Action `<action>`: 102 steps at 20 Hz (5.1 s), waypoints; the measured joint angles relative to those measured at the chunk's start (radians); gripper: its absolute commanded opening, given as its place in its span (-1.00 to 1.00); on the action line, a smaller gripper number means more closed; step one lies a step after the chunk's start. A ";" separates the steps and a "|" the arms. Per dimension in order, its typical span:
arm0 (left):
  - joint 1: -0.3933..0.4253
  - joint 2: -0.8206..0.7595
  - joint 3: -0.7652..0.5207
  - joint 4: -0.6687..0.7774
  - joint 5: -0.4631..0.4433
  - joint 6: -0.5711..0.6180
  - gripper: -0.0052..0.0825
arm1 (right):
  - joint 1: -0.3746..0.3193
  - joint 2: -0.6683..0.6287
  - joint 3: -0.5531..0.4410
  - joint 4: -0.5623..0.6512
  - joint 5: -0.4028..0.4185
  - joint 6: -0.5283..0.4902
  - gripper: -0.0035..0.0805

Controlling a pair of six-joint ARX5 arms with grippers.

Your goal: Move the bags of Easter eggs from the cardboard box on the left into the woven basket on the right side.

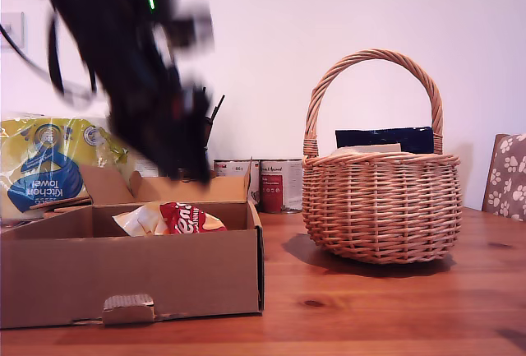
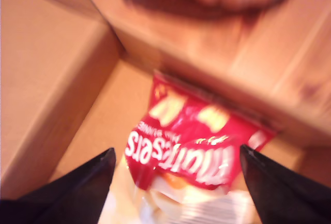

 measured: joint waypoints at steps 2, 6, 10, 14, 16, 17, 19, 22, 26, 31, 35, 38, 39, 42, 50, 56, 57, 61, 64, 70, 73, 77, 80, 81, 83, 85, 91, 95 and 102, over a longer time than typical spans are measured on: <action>0.006 0.029 0.000 0.016 -0.002 0.101 0.74 | 0.000 0.000 0.000 0.000 -0.003 0.000 -0.94; 0.041 0.029 0.000 0.055 0.053 0.158 0.74 | 0.000 0.000 0.000 0.000 -0.004 0.000 -0.94; 0.087 0.040 0.000 0.053 0.154 0.120 0.74 | 0.000 0.000 0.000 0.002 -0.006 0.000 -0.94; 0.087 0.138 0.001 0.050 0.193 0.089 0.74 | 0.000 0.000 0.000 0.008 -0.006 0.000 -0.94; 0.084 0.163 0.001 0.047 0.205 0.069 0.69 | 0.000 0.000 0.000 0.008 -0.006 0.000 -0.94; 0.084 0.161 0.001 0.048 0.206 0.066 0.54 | 0.000 0.000 0.000 0.008 -0.006 0.000 -0.94; 0.084 0.161 0.001 0.045 0.207 0.065 0.01 | 0.000 0.000 0.000 0.008 -0.019 0.000 -0.94; 0.084 0.161 0.015 0.029 0.208 0.065 -0.68 | 0.000 0.000 0.000 0.008 -0.023 0.000 -0.94; 0.084 0.161 0.073 -0.020 0.203 0.064 -0.71 | 0.000 0.000 0.000 0.008 -0.023 0.000 -0.94; 0.084 0.161 0.202 -0.160 0.211 0.064 -0.71 | 0.000 0.000 0.000 0.008 -0.023 0.000 -0.94; 0.091 0.153 0.276 -0.256 0.253 0.064 -0.71 | 0.000 0.000 0.000 0.008 -0.023 0.000 -0.94; 0.106 0.088 0.277 -0.279 0.258 0.061 -0.71 | 0.000 0.000 0.000 0.008 -0.023 0.000 -0.94; 0.113 0.050 0.277 -0.278 0.261 0.043 -0.71 | 0.000 0.000 0.000 0.008 -0.023 0.000 -0.94; 0.131 -0.093 0.277 -0.255 0.327 -0.014 -0.71 | 0.000 0.000 0.000 0.008 -0.023 -0.001 -0.94; -0.046 -0.130 0.287 0.097 0.441 -0.255 -0.71 | 0.000 0.000 0.000 0.008 0.013 -0.005 -0.94; -0.203 -0.022 0.287 0.409 0.244 -0.353 -0.71 | 0.000 -0.018 0.024 -0.133 0.030 0.000 -0.94; -0.224 0.000 0.287 0.463 0.204 -0.367 -0.71 | 0.000 -0.019 0.048 -0.156 0.030 0.000 -0.94; -0.293 0.126 0.287 0.664 0.039 -0.397 -0.71 | 0.000 -0.024 0.178 -0.183 0.030 -0.001 -0.94; -0.321 0.219 0.287 0.779 -0.055 -0.440 -0.71 | 0.000 -0.032 0.192 -0.191 0.031 -0.002 -0.94; -0.335 0.294 0.287 0.892 -0.248 -0.456 -0.71 | 0.000 -0.031 0.192 -0.222 0.034 -0.026 -0.94; -0.327 0.337 0.287 0.891 -0.291 -0.456 -0.71 | 0.000 -0.031 0.192 -0.223 0.035 -0.027 -0.94; -0.315 0.355 0.287 0.895 -0.302 -0.457 -0.67 | 0.000 -0.031 0.192 -0.224 0.035 -0.027 -0.94; -0.315 0.355 0.286 0.892 -0.307 -0.457 0.37 | 0.000 -0.031 0.192 -0.224 0.035 -0.028 -0.94; -0.315 0.355 0.287 0.889 -0.307 -0.456 0.68 | 0.000 -0.031 0.192 -0.224 0.035 -0.028 -0.94; -0.315 0.355 0.287 0.890 -0.307 -0.448 0.74 | 0.000 -0.031 0.192 -0.224 0.035 -0.028 -0.94; -0.315 0.354 0.287 0.871 -0.308 -0.425 0.74 | 0.000 -0.031 0.192 -0.224 0.035 -0.029 -0.94; -0.322 0.204 0.286 0.632 -0.298 -0.367 0.74 | 0.000 -0.031 0.192 -0.224 0.035 -0.031 -0.94; -0.337 -0.020 0.291 0.442 -0.282 -0.364 0.31 | 0.000 -0.031 0.192 -0.224 0.035 -0.031 -0.94; -0.322 -0.119 0.299 0.073 -0.267 -0.360 -0.92 | 0.000 0.040 0.192 -0.179 -0.004 -0.027 -0.94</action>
